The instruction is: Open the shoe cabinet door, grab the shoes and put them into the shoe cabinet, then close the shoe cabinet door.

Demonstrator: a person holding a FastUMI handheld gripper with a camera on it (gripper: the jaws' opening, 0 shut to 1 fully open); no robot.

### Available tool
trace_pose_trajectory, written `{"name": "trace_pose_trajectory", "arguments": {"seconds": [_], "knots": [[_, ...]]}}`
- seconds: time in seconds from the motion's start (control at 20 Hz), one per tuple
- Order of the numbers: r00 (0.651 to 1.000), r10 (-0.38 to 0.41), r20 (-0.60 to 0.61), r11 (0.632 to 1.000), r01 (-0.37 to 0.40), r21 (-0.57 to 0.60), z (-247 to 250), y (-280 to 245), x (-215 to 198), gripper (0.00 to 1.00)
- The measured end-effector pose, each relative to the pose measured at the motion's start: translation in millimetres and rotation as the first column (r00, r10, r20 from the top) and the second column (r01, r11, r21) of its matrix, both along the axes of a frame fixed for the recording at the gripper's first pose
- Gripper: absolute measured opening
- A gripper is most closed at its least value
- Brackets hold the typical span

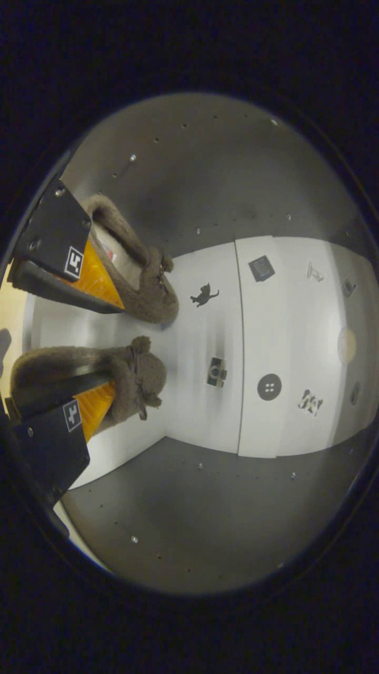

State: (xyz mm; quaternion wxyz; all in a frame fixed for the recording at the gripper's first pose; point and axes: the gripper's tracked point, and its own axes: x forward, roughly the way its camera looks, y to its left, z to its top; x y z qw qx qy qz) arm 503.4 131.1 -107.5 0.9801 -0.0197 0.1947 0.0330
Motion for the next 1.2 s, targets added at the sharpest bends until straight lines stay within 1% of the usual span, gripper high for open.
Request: {"name": "trace_pose_trajectory", "arguments": {"seconds": [0.05, 0.1, 0.35, 0.45, 0.55, 0.7, 0.8, 0.9, 1.1, 1.2], "knots": [[1.0, -0.003, 0.027, 1.0, 0.003, -0.007, 5.5, -0.7, -10.5, 0.7], [0.999, -0.003, 0.052, 1.0, 0.004, -0.016, 11.9, -0.2, -21.0, 0.79], [0.99, 0.014, 0.137, 1.0, -0.015, 0.001, 44.3, 8.5, -81.6, 0.94], [0.983, 0.019, 0.183, 1.0, -0.018, -0.008, 58.8, 8.7, -113.2, 0.94], [0.976, 0.042, 0.213, 0.999, -0.042, -0.005, 68.2, 12.7, -151.3, 0.95], [0.963, 0.095, 0.253, 0.995, -0.096, -0.011, 79.3, 19.3, -213.0, 0.98], [0.952, 0.1, 0.289, 0.995, -0.098, -0.019, 88.5, 14.2, -254.5, 0.98], [0.94, 0.117, 0.32, 0.993, -0.12, -0.009, 95.9, 12.2, -297.9, 0.98], [0.928, 0.138, 0.345, 0.99, -0.144, -0.008, 99.2, -11.2, -381.9, 0.98], [0.928, 0.151, 0.341, 0.987, -0.159, -0.005, 90.1, -28.7, -407.2, 0.99]]}}
